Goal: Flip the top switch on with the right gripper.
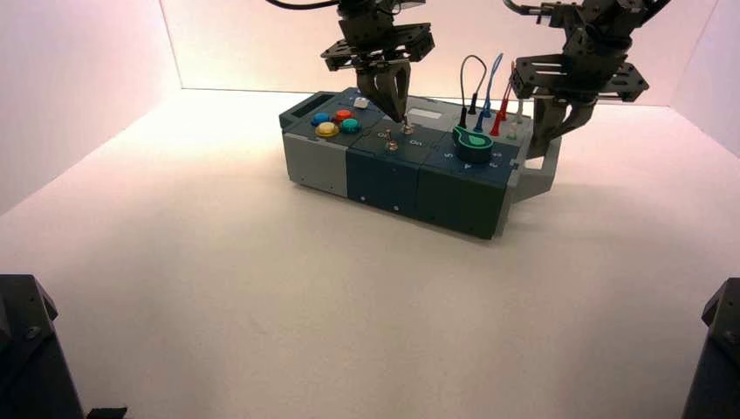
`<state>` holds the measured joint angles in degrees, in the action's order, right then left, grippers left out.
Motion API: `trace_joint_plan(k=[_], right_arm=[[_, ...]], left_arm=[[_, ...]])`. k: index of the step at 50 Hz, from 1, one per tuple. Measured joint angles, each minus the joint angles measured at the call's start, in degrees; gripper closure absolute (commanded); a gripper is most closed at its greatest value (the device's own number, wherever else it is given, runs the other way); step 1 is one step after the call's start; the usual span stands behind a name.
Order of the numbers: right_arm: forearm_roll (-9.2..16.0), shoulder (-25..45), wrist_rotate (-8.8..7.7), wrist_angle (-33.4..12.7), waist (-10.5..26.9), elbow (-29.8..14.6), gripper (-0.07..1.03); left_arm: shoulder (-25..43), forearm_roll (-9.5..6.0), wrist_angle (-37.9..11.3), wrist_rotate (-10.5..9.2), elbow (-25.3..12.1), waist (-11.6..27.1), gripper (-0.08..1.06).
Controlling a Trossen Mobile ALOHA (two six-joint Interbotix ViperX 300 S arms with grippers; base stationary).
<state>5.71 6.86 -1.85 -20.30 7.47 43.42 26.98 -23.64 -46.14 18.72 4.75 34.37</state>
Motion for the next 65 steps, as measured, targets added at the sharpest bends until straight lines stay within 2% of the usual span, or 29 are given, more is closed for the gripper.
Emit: trace_joint_plan(k=[22, 36, 50, 58, 65], right_arm=[[-0.09, 0.00, 0.00, 0.00, 0.00, 0.18, 0.99], [-0.09, -0.09, 0.18, 0.00, -0.18, 0.18, 0.99], [-0.26, -0.09, 0.44, 0.18, -0.88, 0.18, 0.99], [-0.18, -0.18, 0.53, 0.53, -0.62, 0.18, 0.99], [-0.18, -0.18, 0.53, 0.44, -0.62, 0.18, 0.99]], left_arm=[[1.67, 0.09, -0.44, -0.70, -1.41, 0.79, 1.01], [1.67, 0.09, -1.85, -2.02, -1.93, 1.23, 1.01], [1.67, 0.00, -3.43, -3.08, -3.52, 3.69, 1.01], [2.20, -0.26, -4.22, -3.25, -4.31, 7.29, 1.01], [2.20, -0.09, -4.48, -3.34, -4.75, 7.12, 1.01]])
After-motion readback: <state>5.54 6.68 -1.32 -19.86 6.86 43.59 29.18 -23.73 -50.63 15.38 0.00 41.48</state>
